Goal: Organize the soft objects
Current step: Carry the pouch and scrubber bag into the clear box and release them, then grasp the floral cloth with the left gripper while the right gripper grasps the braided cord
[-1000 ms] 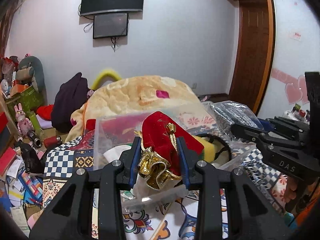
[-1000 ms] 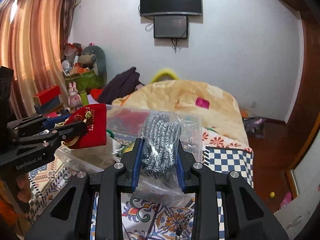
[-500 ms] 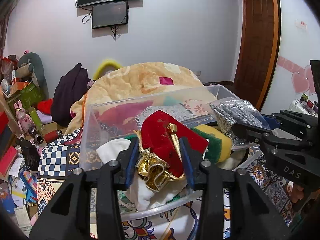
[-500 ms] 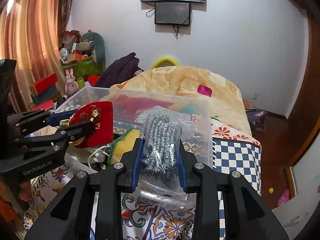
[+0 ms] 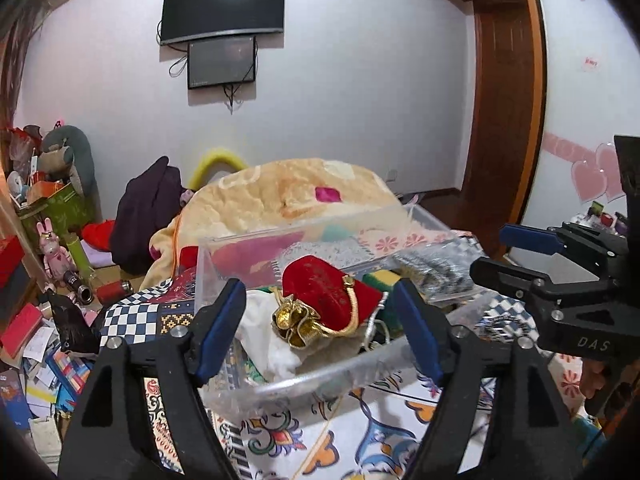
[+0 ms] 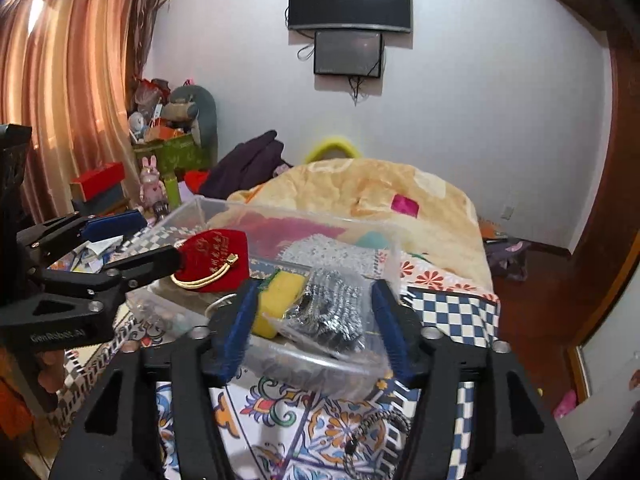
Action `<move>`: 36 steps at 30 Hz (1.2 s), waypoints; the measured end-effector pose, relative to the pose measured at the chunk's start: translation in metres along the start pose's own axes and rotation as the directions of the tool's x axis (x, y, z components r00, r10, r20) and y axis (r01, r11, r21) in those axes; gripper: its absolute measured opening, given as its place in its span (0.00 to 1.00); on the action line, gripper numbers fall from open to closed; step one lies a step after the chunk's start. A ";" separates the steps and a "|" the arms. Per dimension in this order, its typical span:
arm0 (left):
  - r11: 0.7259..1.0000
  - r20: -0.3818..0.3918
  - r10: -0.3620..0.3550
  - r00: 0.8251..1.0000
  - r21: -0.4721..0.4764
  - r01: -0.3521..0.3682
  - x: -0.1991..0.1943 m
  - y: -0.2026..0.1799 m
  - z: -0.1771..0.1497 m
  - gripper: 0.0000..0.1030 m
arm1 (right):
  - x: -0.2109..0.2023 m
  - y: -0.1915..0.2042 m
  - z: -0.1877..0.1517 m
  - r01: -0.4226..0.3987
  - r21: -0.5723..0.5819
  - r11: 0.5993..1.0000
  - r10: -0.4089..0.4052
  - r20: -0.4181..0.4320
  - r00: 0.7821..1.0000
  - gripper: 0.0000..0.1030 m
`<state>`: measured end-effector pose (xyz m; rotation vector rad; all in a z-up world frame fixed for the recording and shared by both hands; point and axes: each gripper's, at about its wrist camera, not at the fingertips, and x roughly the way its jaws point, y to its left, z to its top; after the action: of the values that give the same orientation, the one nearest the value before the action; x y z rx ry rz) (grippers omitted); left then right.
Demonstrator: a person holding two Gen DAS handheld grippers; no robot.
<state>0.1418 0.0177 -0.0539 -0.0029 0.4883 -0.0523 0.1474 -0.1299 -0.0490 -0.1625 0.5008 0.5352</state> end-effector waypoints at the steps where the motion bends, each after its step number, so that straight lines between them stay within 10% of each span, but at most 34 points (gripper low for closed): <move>1: 1.000 0.004 -0.004 1.000 -0.002 0.004 -0.004 0.000 0.000 0.80 | -0.004 -0.002 -0.001 0.005 0.004 1.000 -0.005 0.009 1.000 0.65; 5: 1.000 0.014 -0.014 1.000 0.006 0.014 -0.022 -0.004 -0.009 0.95 | -0.019 -0.010 -0.011 0.031 0.023 0.999 -0.031 0.015 0.999 0.75; 20: 0.996 -0.187 -0.092 0.978 -0.019 0.090 -0.018 -0.016 -0.070 0.96 | 0.028 -0.042 -0.089 0.076 0.126 0.989 -0.039 -0.275 0.961 0.77; 30: 0.993 -0.275 -0.121 0.954 -0.040 0.115 -0.014 -0.024 -0.103 0.96 | 0.016 -0.037 -0.094 0.112 0.083 0.990 -0.088 -0.251 0.964 0.21; 36: 0.991 -0.295 -0.129 0.947 -0.015 0.130 -0.014 -0.031 -0.114 0.95 | 0.008 -0.029 -0.092 0.068 0.091 0.993 -0.046 -0.224 0.973 0.16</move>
<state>0.0747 -0.0110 -0.1480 -0.0229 0.7882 -0.1847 0.1302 -0.1770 -0.1324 -0.1426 0.7371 0.4366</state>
